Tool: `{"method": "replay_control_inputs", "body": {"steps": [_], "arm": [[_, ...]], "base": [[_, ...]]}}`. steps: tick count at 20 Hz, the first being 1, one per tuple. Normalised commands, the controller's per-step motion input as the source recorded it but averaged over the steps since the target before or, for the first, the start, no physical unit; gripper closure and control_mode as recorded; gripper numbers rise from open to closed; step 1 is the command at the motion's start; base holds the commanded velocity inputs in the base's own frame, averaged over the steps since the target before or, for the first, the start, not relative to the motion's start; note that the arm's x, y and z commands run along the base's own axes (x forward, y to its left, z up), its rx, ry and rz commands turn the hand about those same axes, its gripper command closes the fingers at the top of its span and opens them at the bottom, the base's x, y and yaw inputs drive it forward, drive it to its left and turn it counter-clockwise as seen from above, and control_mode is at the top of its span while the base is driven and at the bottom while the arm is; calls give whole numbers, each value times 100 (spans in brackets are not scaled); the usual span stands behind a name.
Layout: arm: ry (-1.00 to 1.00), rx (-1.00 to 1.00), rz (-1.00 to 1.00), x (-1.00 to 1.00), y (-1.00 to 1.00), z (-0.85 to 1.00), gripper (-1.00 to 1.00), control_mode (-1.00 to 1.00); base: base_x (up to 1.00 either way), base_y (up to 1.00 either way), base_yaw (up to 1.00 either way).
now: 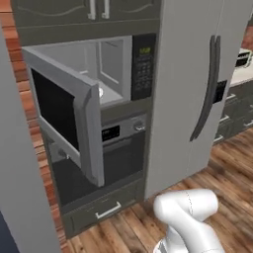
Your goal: Pick the bell pepper from the counter and place it in the microwave. Then turn on the microwave.
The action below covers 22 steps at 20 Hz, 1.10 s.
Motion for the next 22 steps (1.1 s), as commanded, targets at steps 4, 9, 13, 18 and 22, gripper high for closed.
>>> {"method": "replay_control_inputs", "body": {"steps": [4, 9, 13, 18, 22], "arm": [[0, 0, 0, 0, 0, 0, -100, 100], [0, 0, 0, 0, 0, 0, -100, 100], [0, 0, 0, 0, 0, 0, -100, 100], [0, 0, 0, 0, 0, 0, -100, 100], [0, 0, 0, 0, 0, 0, -100, 100]], "base": [[0, 0, -51], [0, -2, -53], [0, -4, -52], [0, 0, -57], [0, -3, -58]]}}
